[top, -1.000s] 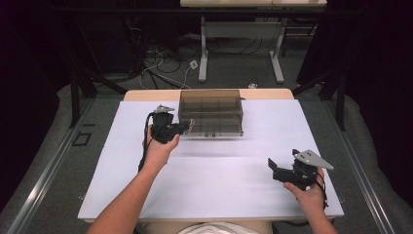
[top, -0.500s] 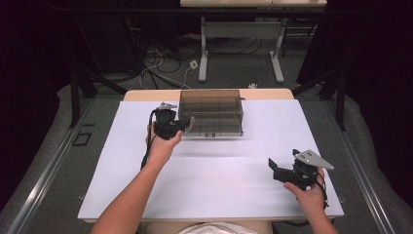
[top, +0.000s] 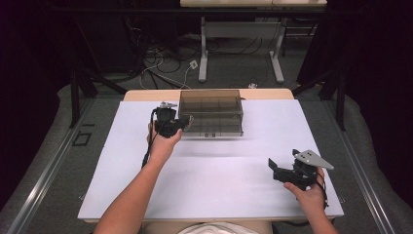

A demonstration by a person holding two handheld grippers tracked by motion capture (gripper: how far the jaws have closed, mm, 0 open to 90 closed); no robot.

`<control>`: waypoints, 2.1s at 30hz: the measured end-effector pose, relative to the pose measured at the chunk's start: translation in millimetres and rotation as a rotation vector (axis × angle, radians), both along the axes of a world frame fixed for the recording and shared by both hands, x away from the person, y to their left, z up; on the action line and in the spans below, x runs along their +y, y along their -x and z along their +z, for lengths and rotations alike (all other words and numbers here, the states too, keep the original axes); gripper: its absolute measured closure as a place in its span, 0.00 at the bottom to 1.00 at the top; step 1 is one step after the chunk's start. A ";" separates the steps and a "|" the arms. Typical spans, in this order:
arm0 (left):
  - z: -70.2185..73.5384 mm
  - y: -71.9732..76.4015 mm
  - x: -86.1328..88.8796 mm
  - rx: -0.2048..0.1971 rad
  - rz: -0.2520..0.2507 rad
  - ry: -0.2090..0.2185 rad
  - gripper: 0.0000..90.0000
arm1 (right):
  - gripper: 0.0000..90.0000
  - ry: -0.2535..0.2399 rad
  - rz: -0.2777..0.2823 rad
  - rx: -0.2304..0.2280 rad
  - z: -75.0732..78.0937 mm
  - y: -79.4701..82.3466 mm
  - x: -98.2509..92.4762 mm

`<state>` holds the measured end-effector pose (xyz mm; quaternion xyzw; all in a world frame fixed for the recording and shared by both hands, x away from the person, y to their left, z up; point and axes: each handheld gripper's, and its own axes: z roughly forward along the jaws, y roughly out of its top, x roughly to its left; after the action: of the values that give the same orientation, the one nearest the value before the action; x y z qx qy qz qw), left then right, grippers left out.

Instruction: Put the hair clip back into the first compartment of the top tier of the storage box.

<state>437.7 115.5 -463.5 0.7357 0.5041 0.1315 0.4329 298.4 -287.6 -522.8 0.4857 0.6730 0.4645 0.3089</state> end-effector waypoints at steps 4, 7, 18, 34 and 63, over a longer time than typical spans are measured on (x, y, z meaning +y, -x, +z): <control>-2.8 -2.2 -1.2 0.001 0.002 -0.008 0.97 | 0.04 -0.002 -0.001 -0.004 -0.1 -0.2 0.1; -4.3 -3.7 -1.5 0.001 0.007 -0.019 0.97 | 0.04 -0.003 -0.002 0.000 0.0 0.0 -0.3; -10.4 -9.2 -2.4 0.008 0.020 -0.022 0.97 | 0.04 -0.001 0.000 -0.001 -0.2 -0.2 -0.3; -9.9 -9.7 -0.2 0.006 0.043 -0.012 0.83 | 0.04 -0.003 0.000 0.001 -0.1 0.1 -0.4; 3.7 8.0 9.8 -0.062 0.028 0.008 0.45 | 0.04 0.004 -0.003 -0.005 0.6 0.5 -0.8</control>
<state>429.6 125.3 -459.8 0.7223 0.5014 0.1582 0.4493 297.9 -288.4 -522.2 0.4849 0.6723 0.4640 0.3123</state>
